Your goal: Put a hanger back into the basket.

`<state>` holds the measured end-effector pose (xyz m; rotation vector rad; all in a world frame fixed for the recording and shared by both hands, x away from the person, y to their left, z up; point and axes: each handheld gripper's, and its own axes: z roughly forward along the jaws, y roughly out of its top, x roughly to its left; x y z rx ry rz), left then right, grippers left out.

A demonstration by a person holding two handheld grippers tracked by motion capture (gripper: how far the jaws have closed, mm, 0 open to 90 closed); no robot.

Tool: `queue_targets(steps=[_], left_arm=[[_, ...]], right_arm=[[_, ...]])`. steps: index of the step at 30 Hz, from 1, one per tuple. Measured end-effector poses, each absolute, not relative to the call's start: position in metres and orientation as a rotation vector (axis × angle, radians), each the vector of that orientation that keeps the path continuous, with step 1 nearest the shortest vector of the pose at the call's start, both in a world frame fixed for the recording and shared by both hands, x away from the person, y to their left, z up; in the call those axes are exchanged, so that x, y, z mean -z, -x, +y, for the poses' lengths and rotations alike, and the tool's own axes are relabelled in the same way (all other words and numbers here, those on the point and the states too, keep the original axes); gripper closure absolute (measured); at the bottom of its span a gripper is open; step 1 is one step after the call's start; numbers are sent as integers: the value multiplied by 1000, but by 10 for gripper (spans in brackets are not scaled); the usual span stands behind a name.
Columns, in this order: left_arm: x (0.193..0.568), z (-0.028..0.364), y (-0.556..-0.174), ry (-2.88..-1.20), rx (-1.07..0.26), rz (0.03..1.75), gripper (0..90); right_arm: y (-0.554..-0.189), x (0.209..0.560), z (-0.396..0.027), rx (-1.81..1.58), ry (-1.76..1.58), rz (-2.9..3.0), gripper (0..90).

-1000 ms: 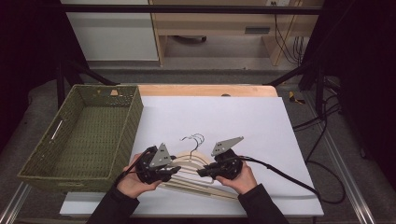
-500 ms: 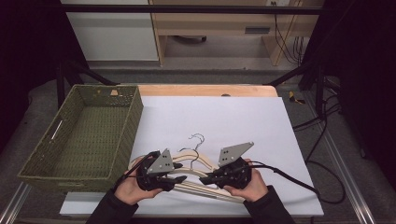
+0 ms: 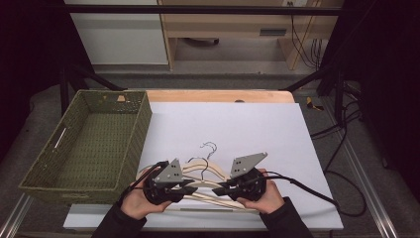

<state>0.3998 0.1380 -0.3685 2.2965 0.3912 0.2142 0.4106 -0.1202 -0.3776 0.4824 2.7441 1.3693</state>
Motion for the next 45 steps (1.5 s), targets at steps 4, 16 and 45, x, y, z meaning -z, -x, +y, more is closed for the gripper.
queue_targets(steps=[4, 16, 45], left_arm=[[363, 137, -395, -2271, -203, 389, 814], [352, 138, -384, -2191, -228, 426, 858], [246, 248, -416, -1977, -498, 639, 857]], right_arm=[[-410, 376, -122, -1369, -499, 2688, 720], [-404, 366, -133, -1413, -507, 2510, 457], [-400, 369, -211, -1502, -935, 2101, 99]])
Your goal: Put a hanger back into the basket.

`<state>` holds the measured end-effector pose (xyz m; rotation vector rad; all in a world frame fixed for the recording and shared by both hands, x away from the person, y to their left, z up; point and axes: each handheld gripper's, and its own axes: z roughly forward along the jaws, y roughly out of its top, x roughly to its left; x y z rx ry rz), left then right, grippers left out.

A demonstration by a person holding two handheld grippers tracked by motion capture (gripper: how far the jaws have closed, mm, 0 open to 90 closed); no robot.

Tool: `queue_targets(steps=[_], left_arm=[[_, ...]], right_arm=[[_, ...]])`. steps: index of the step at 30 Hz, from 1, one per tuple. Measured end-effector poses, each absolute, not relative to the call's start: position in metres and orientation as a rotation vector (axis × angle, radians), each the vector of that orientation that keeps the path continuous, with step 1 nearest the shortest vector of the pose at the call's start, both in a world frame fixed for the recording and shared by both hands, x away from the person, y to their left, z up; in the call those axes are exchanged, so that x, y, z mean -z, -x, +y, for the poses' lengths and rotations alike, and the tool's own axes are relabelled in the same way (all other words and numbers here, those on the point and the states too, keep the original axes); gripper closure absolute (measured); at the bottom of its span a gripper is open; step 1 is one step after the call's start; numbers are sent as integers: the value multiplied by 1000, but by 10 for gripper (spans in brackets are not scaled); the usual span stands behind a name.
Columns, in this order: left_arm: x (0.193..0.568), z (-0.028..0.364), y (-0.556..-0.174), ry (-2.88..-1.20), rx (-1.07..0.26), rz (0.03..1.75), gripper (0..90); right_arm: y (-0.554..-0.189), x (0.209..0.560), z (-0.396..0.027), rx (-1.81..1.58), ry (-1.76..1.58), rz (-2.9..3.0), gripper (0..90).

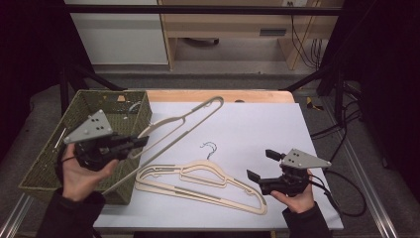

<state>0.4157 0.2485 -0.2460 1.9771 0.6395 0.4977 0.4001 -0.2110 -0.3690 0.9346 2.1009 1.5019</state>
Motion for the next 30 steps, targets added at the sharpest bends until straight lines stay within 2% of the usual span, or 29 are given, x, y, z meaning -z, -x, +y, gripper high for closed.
queue_targets(steps=[4, 15, 30], left_arm=[[243, 273, -433, -2001, -549, 693, 856], [251, 332, -466, -2015, -573, 805, 857], [279, 396, -487, -1973, -599, 906, 856]], right_arm=[[-400, 372, -219, -1499, -968, 2069, 94], [-400, 376, -223, -1504, -994, 2055, 94], [-402, 380, -223, -1498, -1000, 2067, 90]])
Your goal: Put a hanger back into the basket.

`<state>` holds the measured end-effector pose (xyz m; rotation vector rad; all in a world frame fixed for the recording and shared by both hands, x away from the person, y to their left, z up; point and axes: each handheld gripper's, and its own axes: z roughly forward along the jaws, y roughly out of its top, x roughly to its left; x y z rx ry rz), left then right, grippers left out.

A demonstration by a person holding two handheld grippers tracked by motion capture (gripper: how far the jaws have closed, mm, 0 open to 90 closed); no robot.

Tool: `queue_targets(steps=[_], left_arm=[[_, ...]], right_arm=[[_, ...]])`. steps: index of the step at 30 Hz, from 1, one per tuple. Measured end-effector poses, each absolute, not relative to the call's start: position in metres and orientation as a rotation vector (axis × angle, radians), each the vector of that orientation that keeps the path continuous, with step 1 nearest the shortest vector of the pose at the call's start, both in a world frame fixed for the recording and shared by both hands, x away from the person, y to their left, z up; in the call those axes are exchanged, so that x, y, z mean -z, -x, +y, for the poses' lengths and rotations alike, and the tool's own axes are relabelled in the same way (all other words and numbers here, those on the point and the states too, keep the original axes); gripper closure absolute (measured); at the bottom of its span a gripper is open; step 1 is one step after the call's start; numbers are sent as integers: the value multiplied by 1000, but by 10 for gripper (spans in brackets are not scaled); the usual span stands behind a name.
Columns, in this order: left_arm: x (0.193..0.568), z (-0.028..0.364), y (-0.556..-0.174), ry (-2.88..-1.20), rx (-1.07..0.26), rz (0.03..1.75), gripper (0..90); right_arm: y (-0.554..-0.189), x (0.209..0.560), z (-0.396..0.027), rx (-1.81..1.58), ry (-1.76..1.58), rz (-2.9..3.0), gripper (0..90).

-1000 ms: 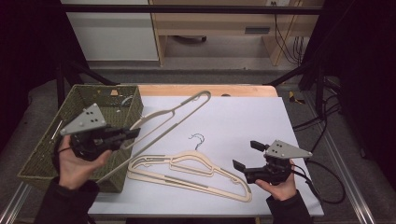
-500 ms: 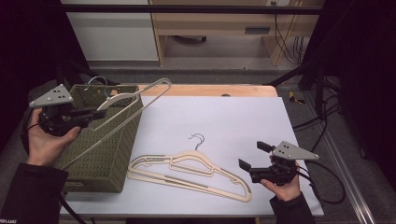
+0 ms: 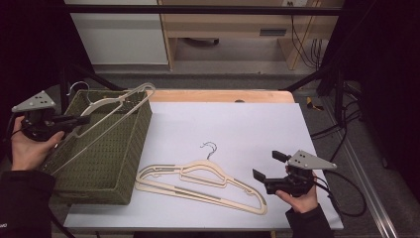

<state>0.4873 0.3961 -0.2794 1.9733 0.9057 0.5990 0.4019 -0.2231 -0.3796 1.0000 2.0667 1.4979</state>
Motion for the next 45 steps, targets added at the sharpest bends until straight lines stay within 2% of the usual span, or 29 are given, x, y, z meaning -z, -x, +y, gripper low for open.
queue_targets(steps=[10, 16, 31, 45], left_arm=[[293, 425, -492, -1970, -632, 949, 857], [307, 428, -493, -2003, -643, 977, 857], [367, 395, -492, -2049, -662, 1045, 852], [386, 374, -485, -2113, -572, 1051, 787]], right_arm=[[-402, 380, -223, -1491, -991, 2077, 88], [-402, 381, -223, -1492, -997, 2076, 88], [-402, 382, -221, -1487, -995, 2089, 88], [-402, 383, -219, -1489, -996, 2102, 88]])
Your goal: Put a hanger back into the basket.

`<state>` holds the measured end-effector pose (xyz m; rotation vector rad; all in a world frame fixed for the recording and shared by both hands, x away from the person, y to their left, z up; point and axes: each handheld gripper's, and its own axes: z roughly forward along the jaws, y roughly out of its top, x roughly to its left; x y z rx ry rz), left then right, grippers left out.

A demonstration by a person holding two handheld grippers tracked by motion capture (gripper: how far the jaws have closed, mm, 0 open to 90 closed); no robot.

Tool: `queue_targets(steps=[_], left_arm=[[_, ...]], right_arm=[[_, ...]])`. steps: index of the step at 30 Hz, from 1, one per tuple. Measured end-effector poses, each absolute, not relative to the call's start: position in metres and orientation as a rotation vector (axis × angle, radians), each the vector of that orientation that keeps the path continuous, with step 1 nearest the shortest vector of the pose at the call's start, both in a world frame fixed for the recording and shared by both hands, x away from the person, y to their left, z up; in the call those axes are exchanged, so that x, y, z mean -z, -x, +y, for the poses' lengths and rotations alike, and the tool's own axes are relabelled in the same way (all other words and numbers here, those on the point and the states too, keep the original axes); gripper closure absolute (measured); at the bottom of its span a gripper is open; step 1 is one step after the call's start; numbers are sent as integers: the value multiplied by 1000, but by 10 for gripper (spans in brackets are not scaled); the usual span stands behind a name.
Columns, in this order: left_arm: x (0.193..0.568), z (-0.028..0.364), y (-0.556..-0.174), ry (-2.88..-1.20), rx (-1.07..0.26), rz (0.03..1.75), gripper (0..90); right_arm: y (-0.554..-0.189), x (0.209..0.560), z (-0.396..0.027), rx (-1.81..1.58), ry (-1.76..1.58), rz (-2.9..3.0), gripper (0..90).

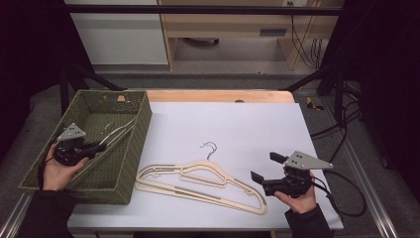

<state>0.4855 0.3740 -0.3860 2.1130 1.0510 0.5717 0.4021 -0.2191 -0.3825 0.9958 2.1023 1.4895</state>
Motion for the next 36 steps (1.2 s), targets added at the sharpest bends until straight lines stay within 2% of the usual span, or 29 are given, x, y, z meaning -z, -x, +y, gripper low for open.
queue_targets(steps=[12, 21, 25, 27, 28, 30, 31, 32, 33, 34, 36], left_arm=[[399, 360, -484, -2233, -555, 1051, 724], [402, 356, -484, -2249, -556, 1040, 691], [400, 357, -483, -2247, -551, 1033, 630], [399, 359, -483, -2219, -569, 1034, 562], [398, 359, -482, -2205, -571, 1040, 562], [395, 361, -481, -2171, -589, 1041, 454], [392, 363, -480, -2152, -593, 1040, 454], [390, 364, -479, -2130, -607, 1037, 373], [386, 366, -478, -2104, -622, 1038, 373], [382, 367, -476, -2071, -620, 1044, 309], [374, 369, -473, -1998, -641, 1043, 280]], right_arm=[[-402, 383, -218, -1488, -988, 2110, 88], [-403, 385, -216, -1485, -988, 2120, 89], [-403, 385, -215, -1489, -978, 2124, 93], [-403, 385, -215, -1507, -971, 2138, 112], [-403, 385, -215, -1507, -971, 2138, 112], [-403, 385, -213, -1520, -971, 2148, 113], [-403, 384, -212, -1520, -964, 2156, 112], [-403, 384, -211, -1521, -961, 2157, 112], [-403, 384, -211, -1521, -961, 2157, 112], [-404, 383, -210, -1528, -967, 2156, 107], [-404, 383, -210, -1526, -969, 2151, 104]])
